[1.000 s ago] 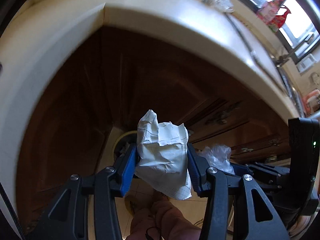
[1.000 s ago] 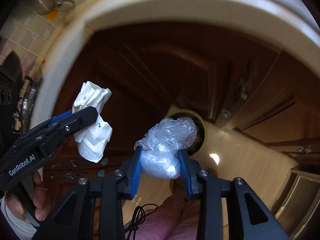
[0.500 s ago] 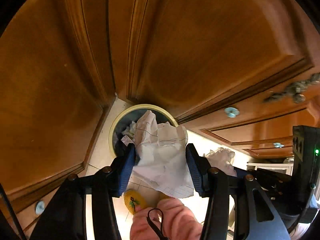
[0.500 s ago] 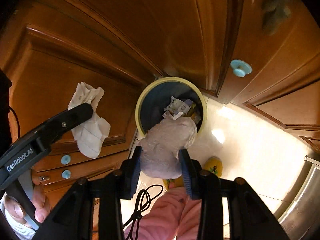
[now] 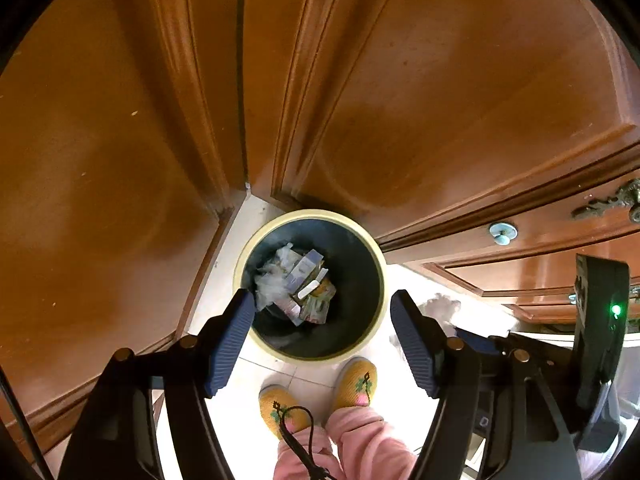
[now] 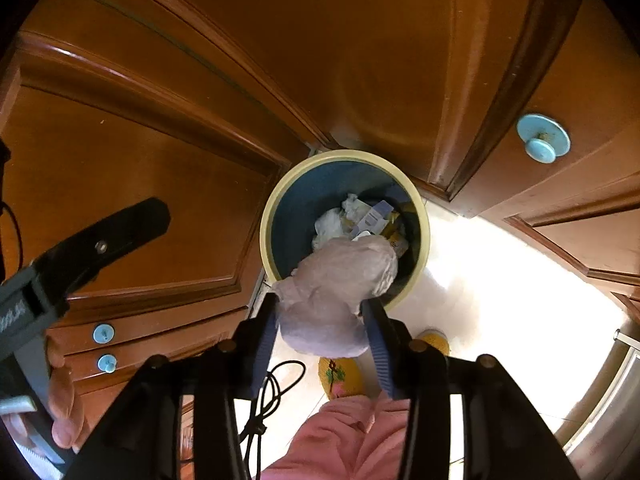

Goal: Collect trash
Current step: 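Raise both open tools back up toward the counter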

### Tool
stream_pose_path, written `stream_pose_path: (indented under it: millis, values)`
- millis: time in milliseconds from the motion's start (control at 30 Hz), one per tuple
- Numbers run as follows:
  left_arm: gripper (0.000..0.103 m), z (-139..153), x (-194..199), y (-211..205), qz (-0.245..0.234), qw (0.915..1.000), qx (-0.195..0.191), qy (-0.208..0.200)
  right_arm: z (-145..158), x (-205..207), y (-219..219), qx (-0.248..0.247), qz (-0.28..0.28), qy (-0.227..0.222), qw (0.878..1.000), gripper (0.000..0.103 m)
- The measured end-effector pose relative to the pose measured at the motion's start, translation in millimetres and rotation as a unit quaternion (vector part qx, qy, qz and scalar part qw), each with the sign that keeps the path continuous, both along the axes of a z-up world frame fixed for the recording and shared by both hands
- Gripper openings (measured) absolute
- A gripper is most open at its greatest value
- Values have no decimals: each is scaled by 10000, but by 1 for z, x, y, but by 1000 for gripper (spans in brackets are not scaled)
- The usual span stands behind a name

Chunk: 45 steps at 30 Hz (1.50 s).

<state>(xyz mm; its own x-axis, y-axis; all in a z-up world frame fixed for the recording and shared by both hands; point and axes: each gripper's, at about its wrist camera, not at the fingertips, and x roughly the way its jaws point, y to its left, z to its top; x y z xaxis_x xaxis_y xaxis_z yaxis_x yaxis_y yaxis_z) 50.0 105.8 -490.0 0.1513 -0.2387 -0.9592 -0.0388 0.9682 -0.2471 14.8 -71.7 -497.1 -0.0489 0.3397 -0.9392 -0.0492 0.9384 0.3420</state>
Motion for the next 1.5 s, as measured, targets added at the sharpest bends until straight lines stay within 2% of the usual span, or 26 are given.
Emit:
stream_pose_path:
  millis: [167,500,633,767,967,1133,1300,1500]
  values:
    - [71,12,-8,3,-56,9999,112,-61,3,1,2,-16,5,-41,10000,60]
    - [74,29,-14,12,-48,9996,231,-140,14,-2,-1,-25,61,-111,9999,60]
    - [74,40,-15,10,-74,9996,240,-164,31,-8,-1,-41,36,-160,9999,60]
    - [74,65,-15,9,-147,9994,232,-229,61,-13,-3,-27,33,-275,9996,60]
    - [77,131,-13,-3,-363,9978,264,-478,126,-18,-9,-10,28,-630,9980,60]
    - [77,200,-13,-14,-569,9943,414,-803,187,-20,-18,-67,-116,-1001,9949,60]
    - [77,267,-15,-22,-599,9913,380,-1106,249,-21,-29,-308,-249,-1402,9893,60]
    - [78,357,-21,-31,-834,9801,346,-1767,325,-18,-45,-388,-492,-1856,9806,60]
